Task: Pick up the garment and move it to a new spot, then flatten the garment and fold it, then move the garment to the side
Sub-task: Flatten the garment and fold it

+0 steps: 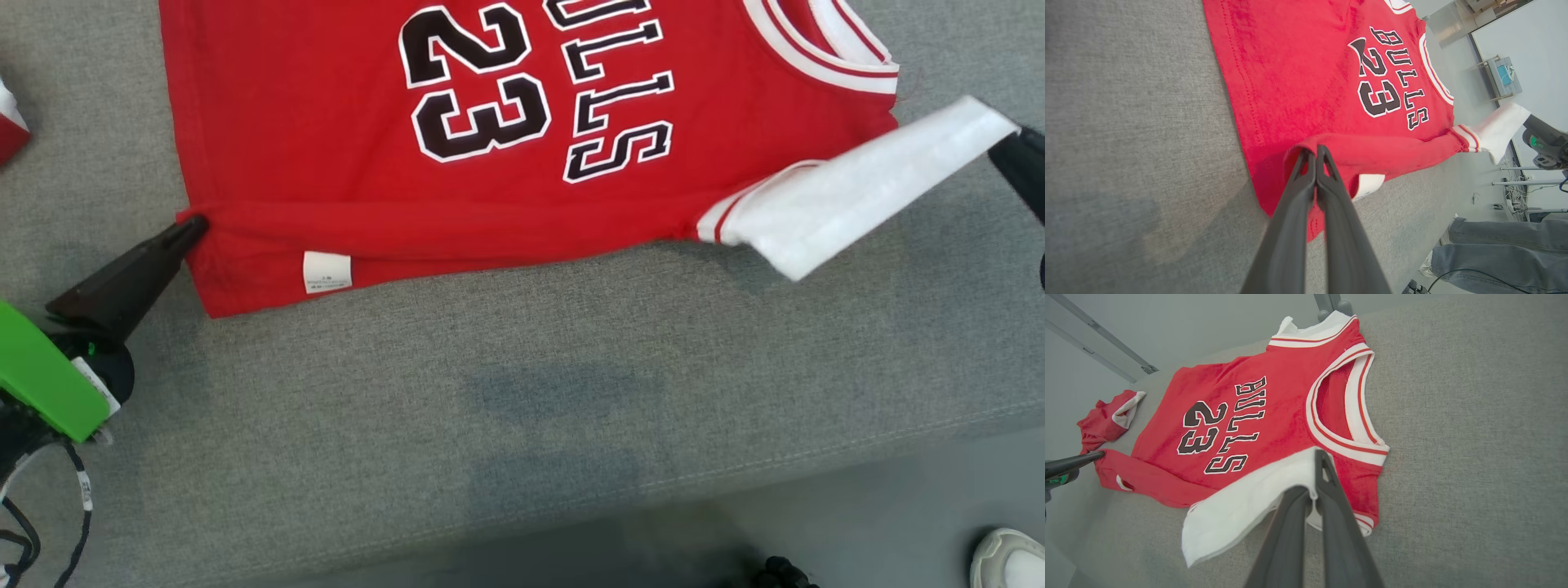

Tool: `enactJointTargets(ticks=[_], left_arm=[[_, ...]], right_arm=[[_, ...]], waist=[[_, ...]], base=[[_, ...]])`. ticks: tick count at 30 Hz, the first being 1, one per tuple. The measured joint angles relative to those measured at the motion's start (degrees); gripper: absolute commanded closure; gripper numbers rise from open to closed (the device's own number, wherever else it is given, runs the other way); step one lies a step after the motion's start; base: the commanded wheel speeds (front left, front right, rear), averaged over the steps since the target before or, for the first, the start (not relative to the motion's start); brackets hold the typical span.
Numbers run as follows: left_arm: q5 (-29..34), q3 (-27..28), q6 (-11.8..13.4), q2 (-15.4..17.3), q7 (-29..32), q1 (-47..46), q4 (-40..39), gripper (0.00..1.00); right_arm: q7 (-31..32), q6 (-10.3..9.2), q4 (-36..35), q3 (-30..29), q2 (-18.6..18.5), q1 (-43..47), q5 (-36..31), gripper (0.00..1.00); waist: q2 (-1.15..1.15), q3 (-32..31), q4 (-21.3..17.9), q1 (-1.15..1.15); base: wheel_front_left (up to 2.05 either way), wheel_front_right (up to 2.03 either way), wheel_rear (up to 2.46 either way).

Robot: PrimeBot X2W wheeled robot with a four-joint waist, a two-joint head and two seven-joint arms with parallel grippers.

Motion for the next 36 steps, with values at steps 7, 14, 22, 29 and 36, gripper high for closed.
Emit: enactJointTargets(ticks=[7, 14, 22, 29, 36], left_arm=[[-1.9, 0.6, 2.0, 0.2, 3.5, -5.2, 1.1, 1.0], [-1.9, -0.6, 3.8, -0.4, 6.4, -9.6, 2.6, 1.0], [-1.8, -0.9, 4.6, -2.4, 7.7, -15.5, 5.1, 1.0], [-1.7, -1.9, 4.9, -3.8, 8.6, -17.4, 6.7, 0.96], [-1.0, -3.5, 4.8, -5.5, 8.7, -18.9, 8.0, 0.91]], right_arm=[[3.6, -0.62, 3.0, -0.3, 0.5, -8.0, 1.0, 1.0], [7.0, -1.53, 6.2, 1.7, 1.8, -14.2, 0.7, 1.0], [9.6, -1.98, 10.9, 4.6, 4.6, -20.8, -1.4, 1.0], [10.8, -1.97, 13.6, 5.9, 6.2, -25.6, -3.5, 1.0], [11.3, -1.92, 16.8, 7.1, 7.3, -28.0, -5.1, 1.0]], waist=[[0.0, 3.0, 0.5, 0.0], [0.0, 5.1, 1.5, 0.0], [0.0, 6.8, 2.9, 0.0], [0.0, 7.6, 3.2, 0.0], [0.0, 7.7, 3.4, 0.0]], base=[[0.0, 0.0, 0.0], [0.0, 0.0, 0.0], [0.0, 0.0, 0.0], [0.0, 0.0, 0.0], [0.0, 0.0, 0.0]])
